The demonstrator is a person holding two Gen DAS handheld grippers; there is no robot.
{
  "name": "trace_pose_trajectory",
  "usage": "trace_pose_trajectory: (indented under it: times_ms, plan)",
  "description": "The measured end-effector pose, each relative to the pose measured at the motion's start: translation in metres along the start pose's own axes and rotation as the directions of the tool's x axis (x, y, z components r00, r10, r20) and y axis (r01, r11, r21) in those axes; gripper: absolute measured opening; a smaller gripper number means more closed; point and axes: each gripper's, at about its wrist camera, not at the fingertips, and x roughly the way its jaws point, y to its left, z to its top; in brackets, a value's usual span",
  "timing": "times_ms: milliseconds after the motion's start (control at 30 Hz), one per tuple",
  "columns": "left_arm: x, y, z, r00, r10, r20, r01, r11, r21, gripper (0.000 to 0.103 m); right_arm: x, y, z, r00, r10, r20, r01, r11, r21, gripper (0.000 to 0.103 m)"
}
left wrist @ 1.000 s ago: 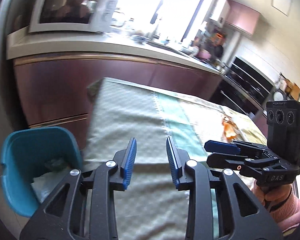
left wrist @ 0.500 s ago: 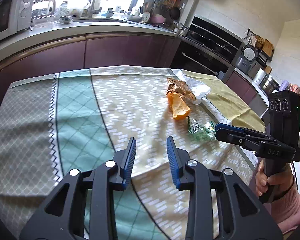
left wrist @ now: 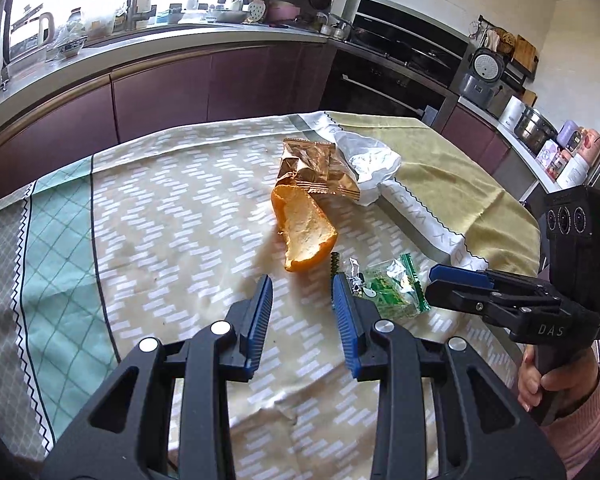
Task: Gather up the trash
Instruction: 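Move both tools back to the table and grasp the clear green wrapper with the right tool, then grasp the large orange peel with the left tool while the right tool holds the wrapper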
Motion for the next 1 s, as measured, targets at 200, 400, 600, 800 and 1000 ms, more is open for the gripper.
trace_pose_trajectory:
  times_ms: [200,400,600,800,1000]
  plan:
    - [0.024,-0.012,0.010,0.999,0.019,-0.031,-0.018,0.999,0.033,0.031,0.007,-0.005,0.001,1.000,0.024,-0.013,-0.024,0.999,0.021,0.044]
    - [0.039,-0.014,0.014,0.998,0.028,-0.048,-0.027,0.999,0.031,0.023,0.011,-0.010,0.001,0.999,0.047,-0.021,-0.046,0.998,0.044,0.044]
    - [0.041,-0.015,0.015,0.999,0.017,-0.046,-0.015,0.999,0.036,0.010,0.013,-0.011,-0.001,0.997,0.069,-0.030,-0.067,0.996,0.051,0.030]
    - [0.038,-0.022,0.014,0.999,0.006,-0.033,-0.004,0.998,0.056,0.001,0.012,-0.013,-0.003,0.994,0.100,-0.031,-0.098,0.993,0.067,0.017]
    - [0.037,-0.022,0.014,1.000,0.012,-0.024,-0.011,0.998,0.066,0.009,0.003,-0.017,-0.003,0.993,0.116,-0.008,-0.115,0.990,0.082,0.012]
